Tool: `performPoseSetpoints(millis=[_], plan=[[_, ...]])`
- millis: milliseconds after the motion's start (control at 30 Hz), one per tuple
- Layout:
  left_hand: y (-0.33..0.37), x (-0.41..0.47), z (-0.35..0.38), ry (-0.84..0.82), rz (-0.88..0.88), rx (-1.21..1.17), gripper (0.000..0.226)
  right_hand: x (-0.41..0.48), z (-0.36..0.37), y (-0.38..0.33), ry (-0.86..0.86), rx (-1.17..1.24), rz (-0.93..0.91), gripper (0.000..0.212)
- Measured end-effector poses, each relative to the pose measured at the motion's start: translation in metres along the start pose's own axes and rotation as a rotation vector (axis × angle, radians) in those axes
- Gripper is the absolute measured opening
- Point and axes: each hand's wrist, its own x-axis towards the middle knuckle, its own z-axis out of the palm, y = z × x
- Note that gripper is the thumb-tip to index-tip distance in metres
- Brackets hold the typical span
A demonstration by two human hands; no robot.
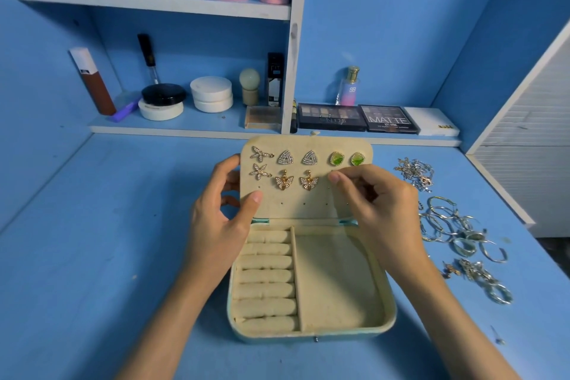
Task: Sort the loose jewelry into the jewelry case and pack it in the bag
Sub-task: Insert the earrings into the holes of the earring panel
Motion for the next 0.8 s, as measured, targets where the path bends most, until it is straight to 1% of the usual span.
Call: performPoseSetpoints(millis=[133, 267, 500, 667, 800], plan=[[0.0002, -0.0002, 0.0001, 0.000, 0.015, -0.003, 0.039, -0.0018, 0.0019, -0.0015, 0.078, -0.023, 0.004, 0.007], [-0.0015, -0.0002, 0.0003, 0.000, 0.014, -0.004, 0.038, -0.0023, 0.0034, 0.0002, 0.110, -0.046, -0.002, 0.006], [-0.0046, 0.0007, 0.0000, -0.002, 0.004, -0.012, 0.039, -0.0051, 0.0018, 0.0019, 0.100, -0.117, -0.040, 0.011], [-0.0071, 0.0020, 0.0004, 0.004, -0.010, -0.007, 0.041, -0.0070, 0.0002, 0.0006, 0.104, -0.225, -0.116, 0.016], [-0.0086, 0.0023, 0.0008, 0.007, -0.013, -0.002, 0.042, -0.0068, -0.0022, 0.0014, 0.103, -0.215, -0.110, 0.016]])
